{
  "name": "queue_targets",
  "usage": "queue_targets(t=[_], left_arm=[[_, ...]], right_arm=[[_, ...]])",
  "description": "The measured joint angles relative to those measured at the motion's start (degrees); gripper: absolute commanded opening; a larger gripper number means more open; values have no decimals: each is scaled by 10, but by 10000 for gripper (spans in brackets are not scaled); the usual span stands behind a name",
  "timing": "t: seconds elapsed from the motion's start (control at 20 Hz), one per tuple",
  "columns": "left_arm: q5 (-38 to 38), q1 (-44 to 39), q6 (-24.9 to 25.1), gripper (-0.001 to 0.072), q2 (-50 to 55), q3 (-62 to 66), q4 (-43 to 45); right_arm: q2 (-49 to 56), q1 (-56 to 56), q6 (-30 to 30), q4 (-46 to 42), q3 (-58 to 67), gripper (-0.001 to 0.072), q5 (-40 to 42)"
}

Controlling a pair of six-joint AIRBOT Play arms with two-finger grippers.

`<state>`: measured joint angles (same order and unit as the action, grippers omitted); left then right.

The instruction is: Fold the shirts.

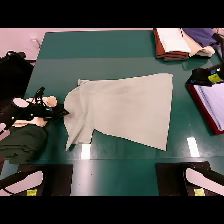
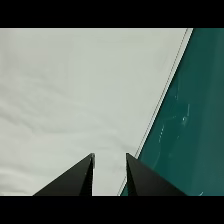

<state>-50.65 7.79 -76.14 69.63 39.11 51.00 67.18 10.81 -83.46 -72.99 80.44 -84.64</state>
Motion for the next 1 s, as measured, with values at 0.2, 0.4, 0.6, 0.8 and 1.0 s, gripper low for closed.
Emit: queue_targets(t=[0.2, 0.4, 0.6, 0.8, 1.0], left_arm=[[-31, -21, 20, 25, 0, 9, -3], [-82, -27, 30, 24, 0, 51, 16], [-112, -28, 35, 25, 0, 93, 24], [-125, -29, 37, 25, 0, 112, 26], [-129, -29, 37, 25, 0, 117, 27]], right_arm=[[-26, 34, 0, -1, -84, 319, -16], [-78, 94, 6, -1, -253, 464, -22], [-114, 118, 9, 35, -431, 440, -8], [-127, 85, -1, 78, -539, 426, 42], [-132, 19, -35, 103, -579, 222, 82]])
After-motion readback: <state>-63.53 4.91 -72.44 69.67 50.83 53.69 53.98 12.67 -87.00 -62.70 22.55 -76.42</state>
